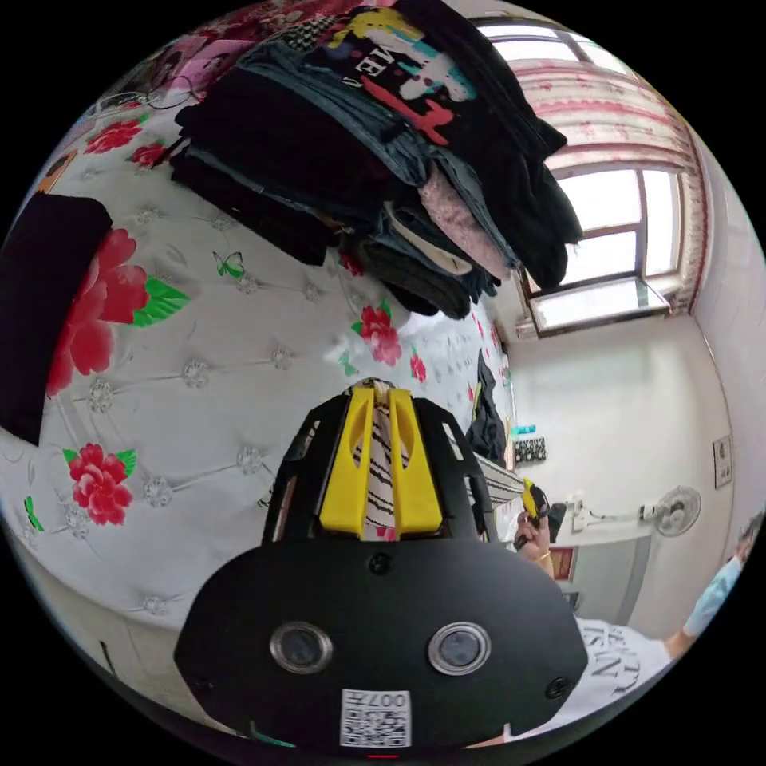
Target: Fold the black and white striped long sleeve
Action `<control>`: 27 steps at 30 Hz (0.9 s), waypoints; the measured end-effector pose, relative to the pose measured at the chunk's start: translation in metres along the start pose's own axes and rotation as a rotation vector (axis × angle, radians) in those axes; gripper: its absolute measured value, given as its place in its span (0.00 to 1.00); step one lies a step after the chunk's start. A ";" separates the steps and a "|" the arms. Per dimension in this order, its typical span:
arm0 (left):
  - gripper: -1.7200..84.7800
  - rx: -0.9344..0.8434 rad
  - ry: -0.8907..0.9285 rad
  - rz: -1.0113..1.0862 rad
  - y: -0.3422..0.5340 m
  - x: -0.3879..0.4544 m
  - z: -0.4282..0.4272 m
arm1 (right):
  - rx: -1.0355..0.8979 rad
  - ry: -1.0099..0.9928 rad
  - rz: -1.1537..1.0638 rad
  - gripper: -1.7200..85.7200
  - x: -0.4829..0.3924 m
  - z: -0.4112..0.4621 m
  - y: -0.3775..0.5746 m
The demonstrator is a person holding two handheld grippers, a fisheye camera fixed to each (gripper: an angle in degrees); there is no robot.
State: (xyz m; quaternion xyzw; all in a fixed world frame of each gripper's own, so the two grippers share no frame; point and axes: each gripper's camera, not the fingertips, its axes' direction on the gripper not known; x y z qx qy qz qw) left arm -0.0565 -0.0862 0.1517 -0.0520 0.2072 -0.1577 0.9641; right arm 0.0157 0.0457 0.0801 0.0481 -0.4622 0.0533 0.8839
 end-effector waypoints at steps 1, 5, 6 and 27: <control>0.10 0.032 -0.005 -0.021 -0.004 0.001 0.005 | 0.002 0.010 -0.009 0.05 0.000 0.005 -0.002; 0.11 0.019 -0.091 0.013 0.008 -0.002 0.013 | -0.041 0.124 0.049 0.08 0.025 0.032 0.016; 0.11 -0.014 -0.134 0.033 0.016 -0.008 0.014 | -0.044 0.143 0.090 0.09 0.039 0.034 0.029; 0.12 -0.119 0.035 -0.270 0.101 -0.118 0.020 | -0.078 0.068 0.188 0.10 0.055 0.142 -0.027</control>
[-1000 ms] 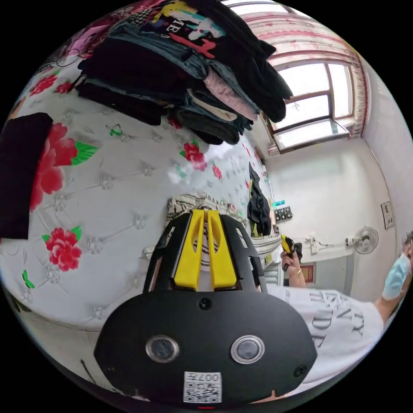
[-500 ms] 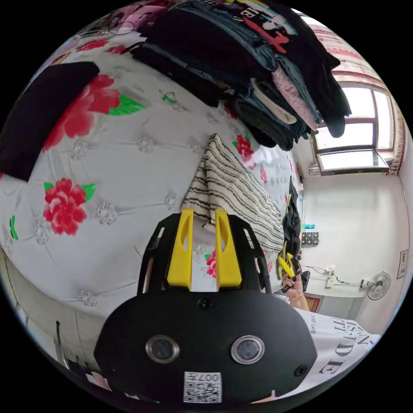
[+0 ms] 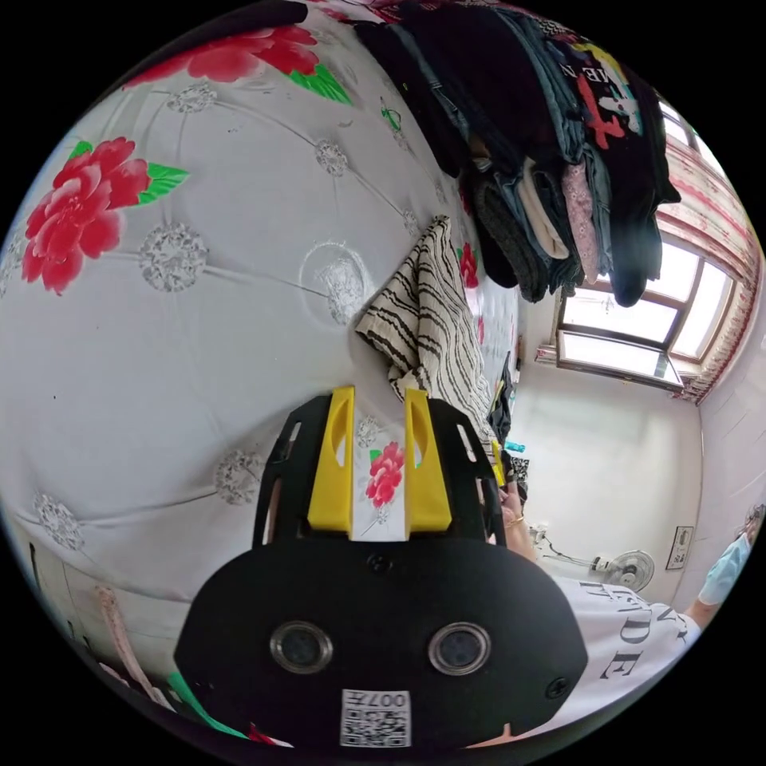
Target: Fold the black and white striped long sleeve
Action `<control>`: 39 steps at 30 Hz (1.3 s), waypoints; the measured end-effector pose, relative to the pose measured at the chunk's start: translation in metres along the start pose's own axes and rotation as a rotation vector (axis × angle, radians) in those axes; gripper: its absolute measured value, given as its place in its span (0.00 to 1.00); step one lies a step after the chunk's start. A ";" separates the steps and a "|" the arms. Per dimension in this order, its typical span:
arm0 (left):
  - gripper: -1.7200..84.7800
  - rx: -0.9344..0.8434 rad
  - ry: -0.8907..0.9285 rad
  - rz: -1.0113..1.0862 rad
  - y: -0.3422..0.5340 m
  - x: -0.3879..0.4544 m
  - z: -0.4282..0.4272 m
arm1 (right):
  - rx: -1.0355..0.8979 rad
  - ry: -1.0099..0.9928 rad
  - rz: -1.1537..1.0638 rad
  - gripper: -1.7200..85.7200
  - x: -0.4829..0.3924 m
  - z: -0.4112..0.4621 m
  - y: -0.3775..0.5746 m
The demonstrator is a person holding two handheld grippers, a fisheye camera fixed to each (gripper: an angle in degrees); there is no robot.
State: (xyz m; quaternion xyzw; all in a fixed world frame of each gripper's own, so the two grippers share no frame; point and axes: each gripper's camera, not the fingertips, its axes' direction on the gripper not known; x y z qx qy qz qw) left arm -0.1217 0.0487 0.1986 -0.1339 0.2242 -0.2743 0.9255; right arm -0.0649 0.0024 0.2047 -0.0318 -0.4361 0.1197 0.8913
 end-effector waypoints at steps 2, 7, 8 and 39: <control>0.12 0.008 0.009 0.004 0.001 -0.003 -0.004 | -0.054 0.019 -0.216 0.09 -0.060 0.017 -0.007; 0.14 0.039 0.069 0.004 0.008 -0.014 -0.016 | -0.303 0.015 -0.792 0.08 -0.214 0.093 0.047; 0.14 0.041 0.075 0.005 0.009 -0.015 -0.016 | -0.367 -0.002 -0.886 0.08 -0.237 0.116 0.072; 0.07 -0.013 0.269 0.212 -0.018 0.009 -0.006 | -0.647 -0.117 -0.398 0.10 -0.182 0.221 -0.010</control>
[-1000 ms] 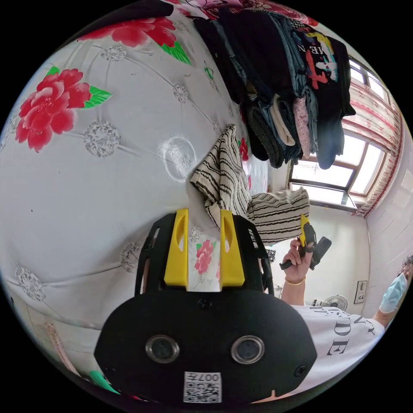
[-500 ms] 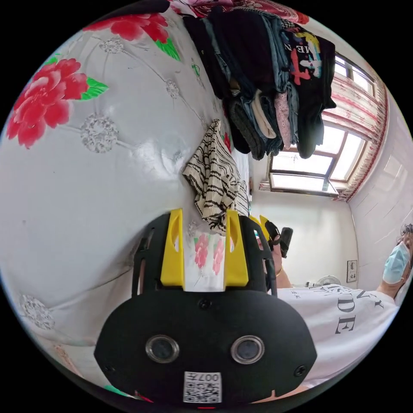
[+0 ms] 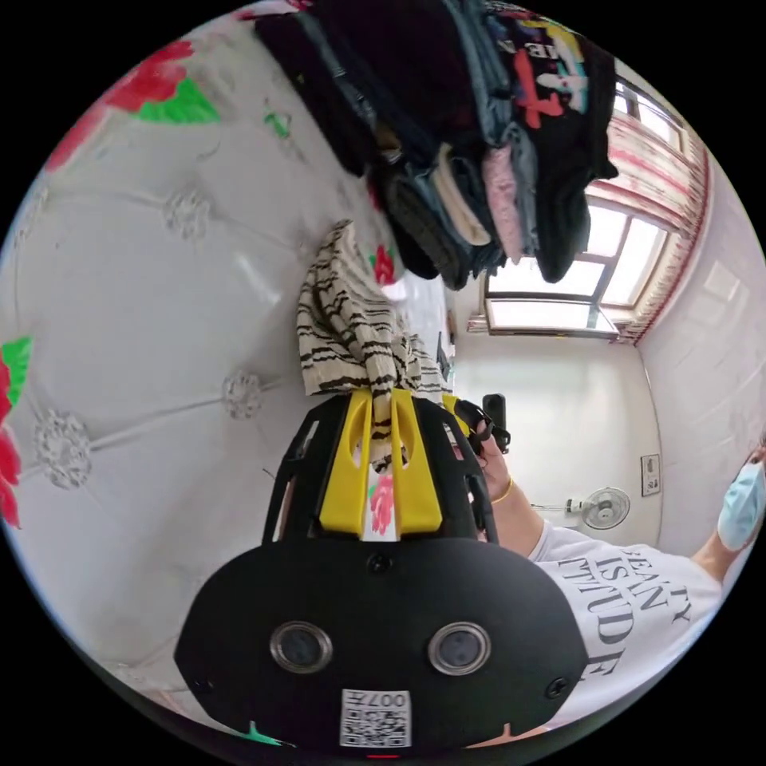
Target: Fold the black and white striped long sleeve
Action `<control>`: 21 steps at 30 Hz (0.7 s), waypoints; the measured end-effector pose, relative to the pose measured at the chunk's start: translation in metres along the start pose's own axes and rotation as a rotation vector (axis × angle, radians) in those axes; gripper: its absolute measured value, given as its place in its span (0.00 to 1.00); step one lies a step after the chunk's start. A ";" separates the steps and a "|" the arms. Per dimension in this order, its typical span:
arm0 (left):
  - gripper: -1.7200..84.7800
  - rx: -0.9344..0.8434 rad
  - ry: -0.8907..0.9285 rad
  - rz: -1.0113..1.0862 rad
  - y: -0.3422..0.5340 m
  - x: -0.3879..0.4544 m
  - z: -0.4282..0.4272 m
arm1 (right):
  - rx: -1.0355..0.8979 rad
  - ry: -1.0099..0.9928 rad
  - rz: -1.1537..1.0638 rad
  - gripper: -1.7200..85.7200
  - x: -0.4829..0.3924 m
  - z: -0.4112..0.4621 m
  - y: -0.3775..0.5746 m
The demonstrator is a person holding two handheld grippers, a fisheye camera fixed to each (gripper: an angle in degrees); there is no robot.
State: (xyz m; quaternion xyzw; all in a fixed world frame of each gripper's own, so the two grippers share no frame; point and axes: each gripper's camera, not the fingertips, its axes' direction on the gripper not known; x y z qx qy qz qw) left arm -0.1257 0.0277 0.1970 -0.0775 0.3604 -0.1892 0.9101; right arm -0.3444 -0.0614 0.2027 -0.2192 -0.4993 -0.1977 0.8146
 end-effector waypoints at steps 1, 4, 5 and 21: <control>0.06 0.047 0.019 0.025 -0.002 0.011 -0.015 | -0.003 -0.002 -0.037 0.10 -0.013 0.002 -0.007; 0.06 0.220 0.008 0.121 -0.007 0.041 -0.072 | -0.019 -0.046 -0.223 0.09 -0.085 0.023 -0.042; 0.06 0.259 0.004 0.142 -0.007 0.048 -0.086 | -0.026 -0.073 -0.300 0.09 -0.117 0.034 -0.056; 0.14 0.644 -0.590 -0.314 0.107 0.018 -0.208 | -0.330 0.485 -0.636 0.11 -0.211 0.220 -0.023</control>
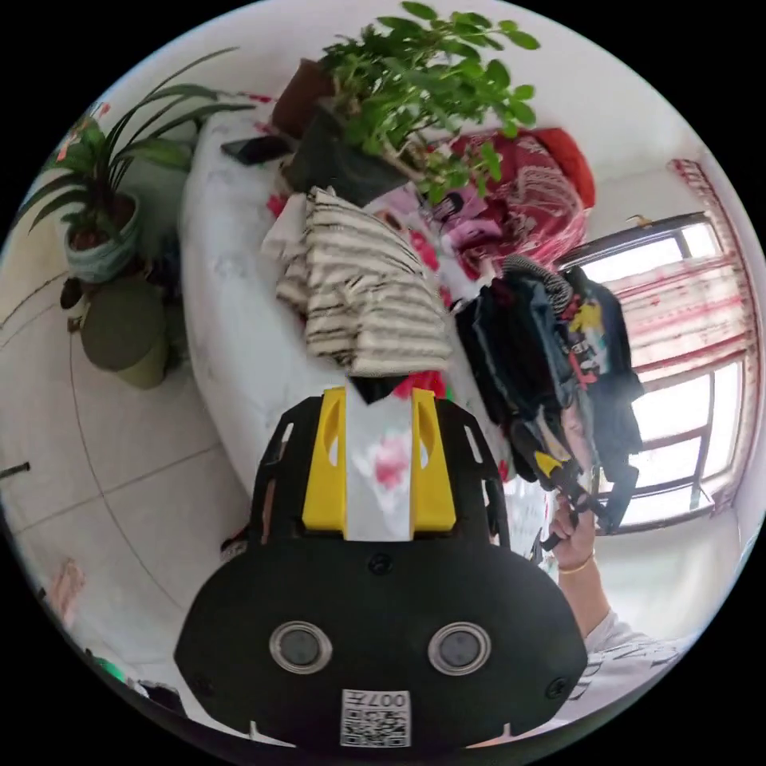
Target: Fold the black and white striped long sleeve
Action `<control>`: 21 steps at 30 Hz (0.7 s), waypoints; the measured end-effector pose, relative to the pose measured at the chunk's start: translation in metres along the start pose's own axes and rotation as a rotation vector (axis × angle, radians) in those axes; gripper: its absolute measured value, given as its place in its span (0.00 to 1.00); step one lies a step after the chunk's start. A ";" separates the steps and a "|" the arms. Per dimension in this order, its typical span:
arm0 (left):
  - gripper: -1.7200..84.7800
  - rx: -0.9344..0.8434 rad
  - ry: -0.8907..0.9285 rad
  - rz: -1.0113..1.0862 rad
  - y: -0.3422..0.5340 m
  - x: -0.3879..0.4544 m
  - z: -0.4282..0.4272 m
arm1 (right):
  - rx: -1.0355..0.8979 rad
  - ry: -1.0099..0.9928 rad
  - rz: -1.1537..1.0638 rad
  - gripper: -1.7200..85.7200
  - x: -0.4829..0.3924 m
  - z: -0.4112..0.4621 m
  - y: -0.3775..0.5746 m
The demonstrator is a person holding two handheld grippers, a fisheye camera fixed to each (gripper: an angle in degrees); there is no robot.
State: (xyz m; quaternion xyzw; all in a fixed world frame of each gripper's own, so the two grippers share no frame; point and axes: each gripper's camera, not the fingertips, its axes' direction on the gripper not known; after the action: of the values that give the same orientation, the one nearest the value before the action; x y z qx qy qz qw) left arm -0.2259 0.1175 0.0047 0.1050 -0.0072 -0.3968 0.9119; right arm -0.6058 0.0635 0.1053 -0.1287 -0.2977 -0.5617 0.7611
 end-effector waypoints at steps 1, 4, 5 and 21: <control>0.13 -0.060 -0.062 0.034 0.015 0.006 0.009 | -0.045 0.022 0.020 0.11 0.003 0.009 0.018; 0.13 -0.235 -0.131 0.243 0.043 0.047 0.039 | -0.257 0.145 0.140 0.11 0.017 0.036 0.114; 0.13 -0.273 -0.132 0.297 0.048 0.058 0.047 | -0.307 0.189 0.188 0.11 0.019 0.037 0.149; 0.09 -0.659 -0.443 1.099 0.234 0.265 0.185 | 0.096 0.146 0.614 0.12 0.015 -0.007 0.288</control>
State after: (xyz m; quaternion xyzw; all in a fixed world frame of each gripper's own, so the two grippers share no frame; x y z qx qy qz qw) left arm 0.1063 0.0462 0.2128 -0.2814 -0.1250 0.1307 0.9424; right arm -0.3321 0.1452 0.1489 -0.1356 -0.2157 -0.2989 0.9196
